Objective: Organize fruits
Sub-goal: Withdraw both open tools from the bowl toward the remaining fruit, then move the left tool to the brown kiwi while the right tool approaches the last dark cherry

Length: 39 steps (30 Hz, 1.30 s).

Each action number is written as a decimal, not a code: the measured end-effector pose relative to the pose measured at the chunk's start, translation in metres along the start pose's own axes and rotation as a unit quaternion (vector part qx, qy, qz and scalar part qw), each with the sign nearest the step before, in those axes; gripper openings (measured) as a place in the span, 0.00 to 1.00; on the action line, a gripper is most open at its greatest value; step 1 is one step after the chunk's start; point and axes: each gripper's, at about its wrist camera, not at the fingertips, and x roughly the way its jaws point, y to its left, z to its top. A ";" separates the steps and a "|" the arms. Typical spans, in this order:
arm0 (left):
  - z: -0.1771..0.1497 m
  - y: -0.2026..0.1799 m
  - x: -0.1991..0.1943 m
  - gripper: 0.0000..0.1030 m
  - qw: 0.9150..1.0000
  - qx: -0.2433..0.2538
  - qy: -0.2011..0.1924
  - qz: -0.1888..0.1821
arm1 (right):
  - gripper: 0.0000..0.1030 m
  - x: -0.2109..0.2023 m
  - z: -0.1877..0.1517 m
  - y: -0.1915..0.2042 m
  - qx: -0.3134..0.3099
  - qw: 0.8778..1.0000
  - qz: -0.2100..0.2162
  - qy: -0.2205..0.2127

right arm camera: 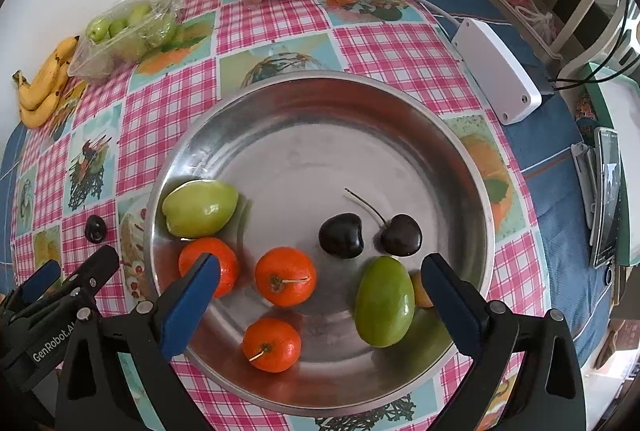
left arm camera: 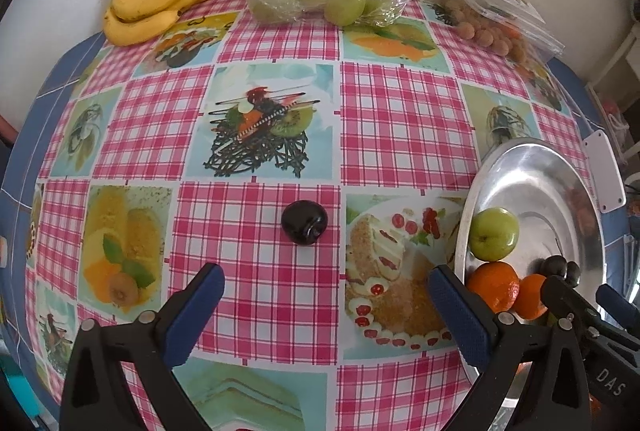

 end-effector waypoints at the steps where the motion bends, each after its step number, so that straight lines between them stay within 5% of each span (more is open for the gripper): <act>1: 0.000 0.001 -0.001 1.00 1.000 0.000 -0.001 -0.001 | 0.98 -0.001 0.000 0.002 -0.002 1.000 -0.001 -0.001; 14: -0.001 0.034 -0.012 1.00 1.000 -0.025 -0.007 0.005 | 0.97 -0.013 -0.004 0.031 -0.034 0.999 -0.004 -0.008; 39: -0.004 0.169 -0.033 1.00 0.989 -0.139 -0.019 0.035 | 0.97 -0.010 -0.024 0.154 -0.119 0.991 0.053 0.001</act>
